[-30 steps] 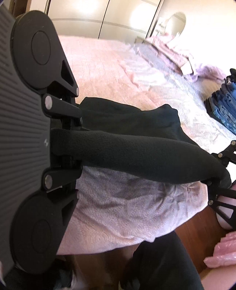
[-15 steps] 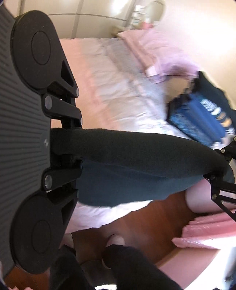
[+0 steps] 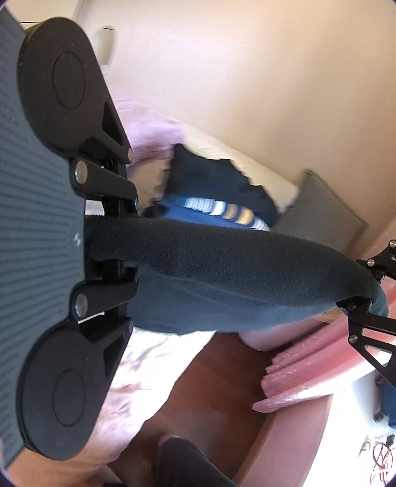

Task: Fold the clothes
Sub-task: 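Lift the folded sweater with both tools and carry it to the clothes stack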

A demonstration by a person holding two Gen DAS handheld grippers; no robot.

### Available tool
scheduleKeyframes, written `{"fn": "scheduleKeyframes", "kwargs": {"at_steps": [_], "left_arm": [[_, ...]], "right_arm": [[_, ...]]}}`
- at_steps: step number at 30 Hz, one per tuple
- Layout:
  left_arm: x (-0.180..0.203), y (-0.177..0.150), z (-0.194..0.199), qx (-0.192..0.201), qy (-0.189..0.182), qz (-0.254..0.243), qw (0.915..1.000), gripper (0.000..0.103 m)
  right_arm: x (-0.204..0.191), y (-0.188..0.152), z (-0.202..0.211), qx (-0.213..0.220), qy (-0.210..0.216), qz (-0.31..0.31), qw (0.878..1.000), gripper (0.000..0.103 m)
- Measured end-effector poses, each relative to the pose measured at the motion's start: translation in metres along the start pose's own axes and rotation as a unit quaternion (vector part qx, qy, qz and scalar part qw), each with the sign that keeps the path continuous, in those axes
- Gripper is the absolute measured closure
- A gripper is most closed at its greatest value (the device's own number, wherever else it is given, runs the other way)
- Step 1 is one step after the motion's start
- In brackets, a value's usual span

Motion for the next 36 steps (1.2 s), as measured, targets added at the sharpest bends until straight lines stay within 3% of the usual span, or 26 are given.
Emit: {"fn": "scheduleKeyframes", "kwargs": {"at_steps": [5, 10, 16, 19, 21, 23, 26, 28, 31, 36], "left_arm": [[-0.052, 0.048, -0.047, 0.028, 0.002, -0.018, 0.9995, 0.089], [-0.145, 0.092, -0.123, 0.021, 0.03, 0.003, 0.9993, 0.089], [-0.3, 0.151, -0.201, -0.002, 0.113, 0.066, 0.9914, 0.089], [-0.334, 0.167, -0.25, -0.006, 0.162, 0.065, 0.9847, 0.089], [-0.328, 0.167, -0.297, -0.018, 0.168, 0.062, 0.9836, 0.089], [-0.297, 0.158, -0.364, -0.047, 0.142, 0.061, 0.9868, 0.088], [-0.228, 0.141, -0.447, -0.095, 0.09, 0.029, 0.9909, 0.088], [-0.19, 0.133, -0.478, -0.107, 0.076, 0.012, 0.9913, 0.087], [-0.173, 0.126, -0.486, -0.091, 0.108, 0.013, 0.9899, 0.088], [-0.167, 0.12, -0.473, -0.081, 0.115, 0.018, 0.9899, 0.08]], "right_arm": [[0.062, -0.023, -0.021, -0.017, -0.026, -0.04, 0.999, 0.088], [0.147, -0.036, -0.079, 0.001, -0.043, -0.05, 0.998, 0.088], [0.305, -0.02, -0.159, 0.065, -0.094, -0.024, 0.993, 0.088], [0.372, -0.011, -0.193, 0.103, -0.127, -0.014, 0.986, 0.087], [0.391, -0.014, -0.226, 0.116, -0.136, -0.008, 0.984, 0.087], [0.382, -0.024, -0.272, 0.118, -0.128, -0.001, 0.985, 0.087], [0.345, -0.043, -0.355, 0.089, -0.06, 0.002, 0.994, 0.087], [0.306, -0.06, -0.397, 0.058, -0.011, 0.028, 0.998, 0.087], [0.272, -0.081, -0.412, 0.044, 0.008, 0.055, 0.998, 0.083], [0.273, -0.097, -0.394, 0.041, -0.009, 0.069, 0.997, 0.079]]}}
Point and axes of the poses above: each gripper's, at about its wrist camera, not at the fingertips, and z roughly against the way its jaws point, x to its right, y to its top, the point moved 6 cm from there along -z, roughly the way its jaws point, and after that the axes turned 13 degrees about -x, right-handed, at the moved point
